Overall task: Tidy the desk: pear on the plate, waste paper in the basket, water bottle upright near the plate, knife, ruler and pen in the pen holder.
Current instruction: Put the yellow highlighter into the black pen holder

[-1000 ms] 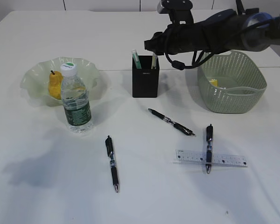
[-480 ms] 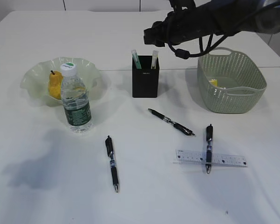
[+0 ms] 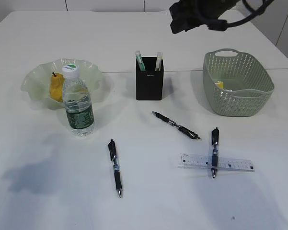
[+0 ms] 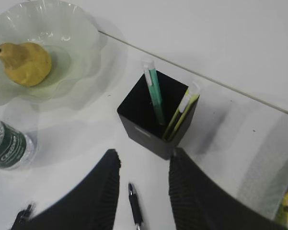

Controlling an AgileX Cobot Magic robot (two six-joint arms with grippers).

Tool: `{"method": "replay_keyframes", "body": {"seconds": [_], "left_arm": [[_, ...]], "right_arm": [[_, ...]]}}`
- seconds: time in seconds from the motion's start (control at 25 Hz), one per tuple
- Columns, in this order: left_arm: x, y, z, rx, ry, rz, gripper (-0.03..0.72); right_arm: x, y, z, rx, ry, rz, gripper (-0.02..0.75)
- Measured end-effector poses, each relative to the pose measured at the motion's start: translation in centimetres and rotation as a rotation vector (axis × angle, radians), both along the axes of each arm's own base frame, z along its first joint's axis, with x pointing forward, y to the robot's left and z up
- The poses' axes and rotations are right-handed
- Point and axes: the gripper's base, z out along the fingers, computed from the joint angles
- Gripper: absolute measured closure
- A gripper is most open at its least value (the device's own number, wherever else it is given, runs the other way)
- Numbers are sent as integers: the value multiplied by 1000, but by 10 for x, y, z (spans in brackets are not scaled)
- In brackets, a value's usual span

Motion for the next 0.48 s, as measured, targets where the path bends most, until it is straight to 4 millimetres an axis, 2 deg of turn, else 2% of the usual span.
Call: {"method": "replay_keyframes", "body": {"seconds": [0.12,0.2,0.48], "left_arm": [[0,0,0,0,0,0,340],[0,0,0,0,0,0,340],[0,0,0,-2,0,1,340]], "right_arm": [[-21,-10,23,-76,37,-10,473],[-34,-17,32,-132,57,-15,473],[-87,-36,47,-238,72,-11,473]]}}
